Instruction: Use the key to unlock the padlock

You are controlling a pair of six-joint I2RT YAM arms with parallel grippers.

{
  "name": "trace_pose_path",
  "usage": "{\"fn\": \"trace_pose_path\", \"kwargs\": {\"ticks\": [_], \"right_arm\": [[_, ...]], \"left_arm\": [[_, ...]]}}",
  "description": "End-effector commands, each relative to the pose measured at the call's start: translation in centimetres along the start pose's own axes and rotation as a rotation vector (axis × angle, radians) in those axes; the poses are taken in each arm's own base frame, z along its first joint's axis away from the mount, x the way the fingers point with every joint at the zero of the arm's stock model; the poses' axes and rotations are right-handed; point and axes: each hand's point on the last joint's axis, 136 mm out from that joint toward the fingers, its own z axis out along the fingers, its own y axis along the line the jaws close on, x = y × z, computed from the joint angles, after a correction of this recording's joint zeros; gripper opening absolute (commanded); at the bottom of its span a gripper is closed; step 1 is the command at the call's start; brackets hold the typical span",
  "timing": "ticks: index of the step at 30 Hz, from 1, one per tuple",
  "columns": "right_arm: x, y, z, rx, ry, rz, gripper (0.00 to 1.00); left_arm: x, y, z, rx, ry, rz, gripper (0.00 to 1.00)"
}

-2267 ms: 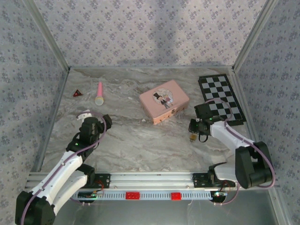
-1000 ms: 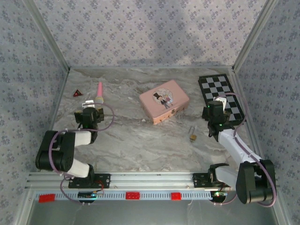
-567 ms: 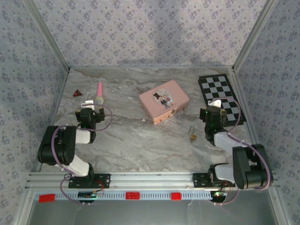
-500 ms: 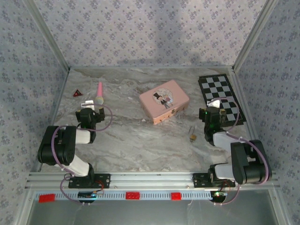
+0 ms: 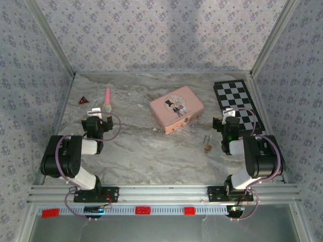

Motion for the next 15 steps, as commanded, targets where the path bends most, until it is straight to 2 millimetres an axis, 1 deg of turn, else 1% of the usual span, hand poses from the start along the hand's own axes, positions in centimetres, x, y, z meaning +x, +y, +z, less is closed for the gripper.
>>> {"fn": "trace_pose_path", "kwargs": {"ticks": [1, 3, 4, 8, 12, 15], "right_arm": [[-1.67, -0.39, 0.55, -0.014, -0.03, 0.054, 0.84], [-1.65, -0.4, 0.56, -0.014, -0.029, 0.054, 0.86], [-1.68, -0.39, 0.56, -0.014, -0.032, 0.054, 0.99], [-1.69, -0.4, 0.49, -0.01, -0.034, 0.053, 0.99], [-1.68, -1.28, 0.31, 0.048, -0.044, 0.068, 0.99], [-1.7, -1.26, 0.34, 0.047, -0.043, 0.068, 0.99]], "left_arm": [[-2.21, -0.03, 0.25, 0.009, -0.065, -0.03, 1.0], [-2.2, -0.04, 0.23, 0.009, -0.065, -0.03, 1.0], [-2.16, -0.01, 0.25, 0.009, -0.064, -0.03, 1.0], [-2.19, -0.05, 0.23, 0.01, -0.064, -0.03, 1.0], [-2.23, -0.02, 0.23, 0.01, -0.066, -0.032, 1.0], [-2.28, -0.05, 0.23, 0.01, -0.067, -0.032, 1.0]]}}
